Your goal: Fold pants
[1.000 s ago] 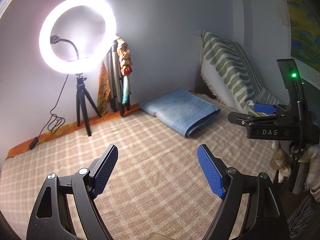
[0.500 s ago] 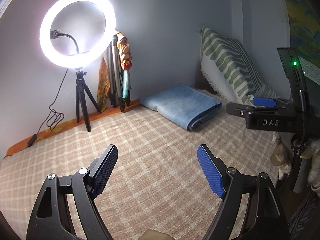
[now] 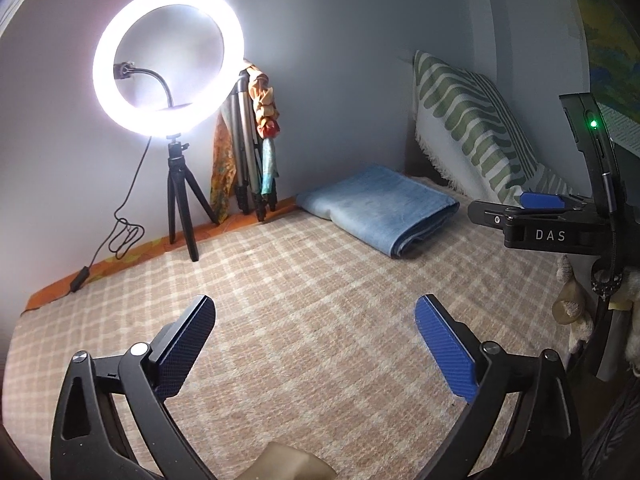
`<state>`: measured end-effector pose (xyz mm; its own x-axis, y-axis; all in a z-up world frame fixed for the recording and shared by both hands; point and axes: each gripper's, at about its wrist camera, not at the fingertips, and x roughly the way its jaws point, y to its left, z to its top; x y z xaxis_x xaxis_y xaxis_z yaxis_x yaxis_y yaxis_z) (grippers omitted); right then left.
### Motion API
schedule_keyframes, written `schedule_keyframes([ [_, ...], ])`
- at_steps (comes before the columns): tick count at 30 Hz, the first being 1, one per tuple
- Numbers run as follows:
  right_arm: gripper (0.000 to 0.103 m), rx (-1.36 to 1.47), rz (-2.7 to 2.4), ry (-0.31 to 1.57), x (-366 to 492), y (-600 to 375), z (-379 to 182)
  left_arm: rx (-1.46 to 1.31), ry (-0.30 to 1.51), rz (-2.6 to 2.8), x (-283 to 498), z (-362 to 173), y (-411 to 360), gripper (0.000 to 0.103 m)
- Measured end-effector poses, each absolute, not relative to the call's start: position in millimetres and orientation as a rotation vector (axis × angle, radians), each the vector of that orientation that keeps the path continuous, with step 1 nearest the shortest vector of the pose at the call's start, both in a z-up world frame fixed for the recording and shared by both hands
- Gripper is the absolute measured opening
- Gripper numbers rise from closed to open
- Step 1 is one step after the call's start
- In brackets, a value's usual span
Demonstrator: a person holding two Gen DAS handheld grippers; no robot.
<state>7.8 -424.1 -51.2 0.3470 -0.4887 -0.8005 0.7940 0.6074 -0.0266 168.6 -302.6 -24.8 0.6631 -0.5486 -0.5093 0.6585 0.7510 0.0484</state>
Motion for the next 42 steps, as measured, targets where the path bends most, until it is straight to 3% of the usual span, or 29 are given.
schedule_keyframes([
  [42,0.103,0.4,-0.852,0.872,11.7,-420.9,-52.7,0.249,0.485,-0.664,164.8,-16.7,-300.2,0.101],
])
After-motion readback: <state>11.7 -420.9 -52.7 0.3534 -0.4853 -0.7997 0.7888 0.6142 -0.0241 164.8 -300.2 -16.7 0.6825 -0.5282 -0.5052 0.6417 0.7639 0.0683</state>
